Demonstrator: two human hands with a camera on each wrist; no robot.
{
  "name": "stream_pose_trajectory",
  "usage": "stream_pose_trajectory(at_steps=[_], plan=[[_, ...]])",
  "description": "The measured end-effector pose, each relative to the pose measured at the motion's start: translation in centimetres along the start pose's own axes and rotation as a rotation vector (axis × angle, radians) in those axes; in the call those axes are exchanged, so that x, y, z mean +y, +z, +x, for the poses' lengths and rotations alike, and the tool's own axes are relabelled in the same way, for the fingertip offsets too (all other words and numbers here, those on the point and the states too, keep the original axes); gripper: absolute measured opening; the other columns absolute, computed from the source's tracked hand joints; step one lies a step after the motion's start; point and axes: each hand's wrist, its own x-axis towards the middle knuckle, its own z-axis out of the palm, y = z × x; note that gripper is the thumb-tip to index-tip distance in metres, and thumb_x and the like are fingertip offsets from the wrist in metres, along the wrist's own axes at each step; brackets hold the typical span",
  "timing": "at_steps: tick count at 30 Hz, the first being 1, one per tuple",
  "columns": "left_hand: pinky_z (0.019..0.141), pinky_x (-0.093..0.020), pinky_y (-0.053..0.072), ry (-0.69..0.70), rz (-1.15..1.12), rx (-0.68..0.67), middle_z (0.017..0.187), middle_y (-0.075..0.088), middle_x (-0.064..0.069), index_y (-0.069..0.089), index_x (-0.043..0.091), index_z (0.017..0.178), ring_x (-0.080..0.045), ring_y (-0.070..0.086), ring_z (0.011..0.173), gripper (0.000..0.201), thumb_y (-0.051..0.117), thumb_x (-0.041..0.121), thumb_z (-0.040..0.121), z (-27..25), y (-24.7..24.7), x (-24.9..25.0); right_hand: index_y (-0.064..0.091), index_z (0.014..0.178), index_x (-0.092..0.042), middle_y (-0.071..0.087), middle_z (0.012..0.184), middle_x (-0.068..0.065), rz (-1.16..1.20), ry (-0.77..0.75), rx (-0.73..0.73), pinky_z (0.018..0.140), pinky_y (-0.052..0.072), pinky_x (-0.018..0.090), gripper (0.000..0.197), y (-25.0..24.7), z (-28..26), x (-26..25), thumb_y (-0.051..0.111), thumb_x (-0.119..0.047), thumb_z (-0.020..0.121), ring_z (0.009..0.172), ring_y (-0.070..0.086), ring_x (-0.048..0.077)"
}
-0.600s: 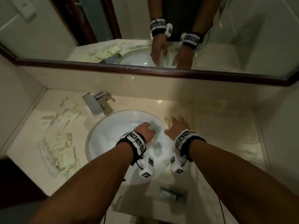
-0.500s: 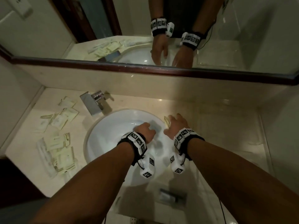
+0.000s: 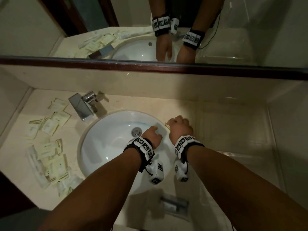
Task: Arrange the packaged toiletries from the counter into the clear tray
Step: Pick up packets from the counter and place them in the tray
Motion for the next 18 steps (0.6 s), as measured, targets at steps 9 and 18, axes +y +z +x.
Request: stream_pose_trajectory(at_steps=[9,18], plan=[[0.099,-0.024,0.044,0.236,-0.111,-0.047,0.137,0.054,-0.006,0.039,0.021,0.148,-0.019,0.056,0.117,0.067,0.068,0.020,0.088,-3.4,-1.6,1.1,0.061,0.126,-0.020,0.066,0.119,0.003,0.202,-0.151,-0.070,0.088,0.051,0.034,0.031,-4.0,-3.8,0.2,0.054,-0.021,0.096,0.105,0.063,0.024],[0.072,-0.047,0.061,0.380,-0.056,-0.049,0.082,0.071,-0.019,0.068,0.002,0.086,-0.035,0.071,0.082,0.014,0.069,0.016,0.083,-9.3,-2.2,0.7,0.062,0.084,-0.024,0.063,0.082,-0.002,0.293,-0.009,-0.029,0.063,0.045,0.030,0.024,-5.9,-10.9,0.1,0.058,-0.047,0.088,0.078,0.061,0.021]])
